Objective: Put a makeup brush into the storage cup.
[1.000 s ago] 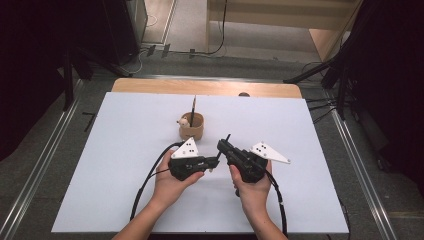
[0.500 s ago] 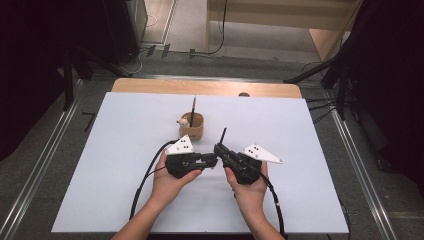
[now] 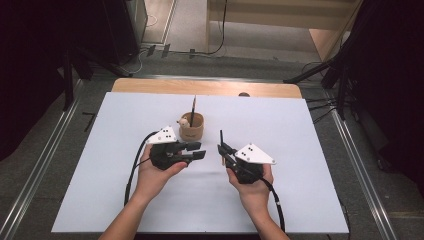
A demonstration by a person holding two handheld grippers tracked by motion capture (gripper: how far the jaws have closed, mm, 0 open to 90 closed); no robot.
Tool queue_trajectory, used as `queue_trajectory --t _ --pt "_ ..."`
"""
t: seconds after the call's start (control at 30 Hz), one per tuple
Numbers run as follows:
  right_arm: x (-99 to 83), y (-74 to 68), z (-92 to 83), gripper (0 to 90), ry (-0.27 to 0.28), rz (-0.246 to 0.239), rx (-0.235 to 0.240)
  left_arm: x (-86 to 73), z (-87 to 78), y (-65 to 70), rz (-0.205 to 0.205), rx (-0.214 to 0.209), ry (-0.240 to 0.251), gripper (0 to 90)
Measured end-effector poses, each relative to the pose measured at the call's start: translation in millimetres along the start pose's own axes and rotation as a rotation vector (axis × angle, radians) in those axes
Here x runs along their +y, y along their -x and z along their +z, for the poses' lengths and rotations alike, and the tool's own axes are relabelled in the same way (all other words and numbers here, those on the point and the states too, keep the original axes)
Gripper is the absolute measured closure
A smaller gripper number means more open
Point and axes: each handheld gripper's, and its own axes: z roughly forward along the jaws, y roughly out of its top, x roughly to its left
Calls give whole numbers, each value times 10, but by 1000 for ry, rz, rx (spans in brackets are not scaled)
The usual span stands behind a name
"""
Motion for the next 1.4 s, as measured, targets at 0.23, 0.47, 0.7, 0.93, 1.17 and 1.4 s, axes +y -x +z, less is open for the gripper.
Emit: queue_trajectory --t 0.23,0.47,0.7,0.93,1.17,1.4 --pt "-7 -94 62 847 -57 -141 -10 79 -71 37 11 39 -25 597" --pt "-43 -204 131 847 -110 -269 -24 145 -98 100 1 43 -62 618" --pt "-71 -324 169 847 -140 -400 -33 187 -97 170 -27 71 -94 679" --pt "-95 -421 202 847 -148 -488 -30 198 -82 195 -56 89 -119 727" --pt "-96 -420 199 846 -140 -503 -29 169 -48 168 -84 68 -136 862" --pt "-102 -350 145 577 -73 -380 -30 132 -75 158 -80 115 -59 867"
